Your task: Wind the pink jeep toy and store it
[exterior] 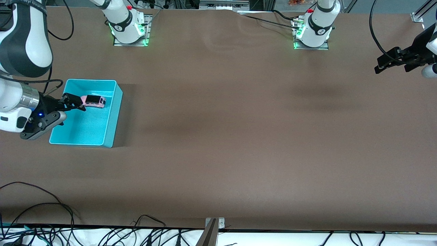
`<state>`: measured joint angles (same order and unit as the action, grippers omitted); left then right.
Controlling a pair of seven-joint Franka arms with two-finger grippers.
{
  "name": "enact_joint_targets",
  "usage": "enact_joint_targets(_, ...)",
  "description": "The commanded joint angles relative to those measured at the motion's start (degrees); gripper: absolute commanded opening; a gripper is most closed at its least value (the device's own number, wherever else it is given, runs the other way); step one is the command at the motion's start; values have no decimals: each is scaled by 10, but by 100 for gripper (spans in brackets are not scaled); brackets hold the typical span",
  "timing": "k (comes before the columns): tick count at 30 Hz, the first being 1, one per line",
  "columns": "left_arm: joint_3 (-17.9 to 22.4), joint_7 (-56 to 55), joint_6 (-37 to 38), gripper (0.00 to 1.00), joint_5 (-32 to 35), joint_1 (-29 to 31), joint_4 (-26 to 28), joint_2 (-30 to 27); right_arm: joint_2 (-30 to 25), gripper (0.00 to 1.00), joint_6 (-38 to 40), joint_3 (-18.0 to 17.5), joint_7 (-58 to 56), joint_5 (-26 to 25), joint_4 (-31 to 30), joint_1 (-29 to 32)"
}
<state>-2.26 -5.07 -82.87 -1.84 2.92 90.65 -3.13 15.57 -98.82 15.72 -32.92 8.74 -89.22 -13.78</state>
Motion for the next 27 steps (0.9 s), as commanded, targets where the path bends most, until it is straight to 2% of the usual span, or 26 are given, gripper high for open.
enact_joint_targets(1, 1, 3, -12, 100, -11, 1, 10, -7, 13, 100, 42, 2, 130, 0, 69, -7)
enact_joint_targets(10, 2, 4, -12, 100, -11, 1, 2, -1, 12, 100, 112, 2, 297, -47, 125, -14)
enact_joint_targets(18, 2, 4, -12, 100, -10, 3, 1, -1, 14, 100, 90, 2, 309, -58, 119, -34)
enact_joint_targets(27, 0, -1, -12, 100, 3, -1, 1, -1, 14, 100, 96, 7, 310, -55, 118, -25)
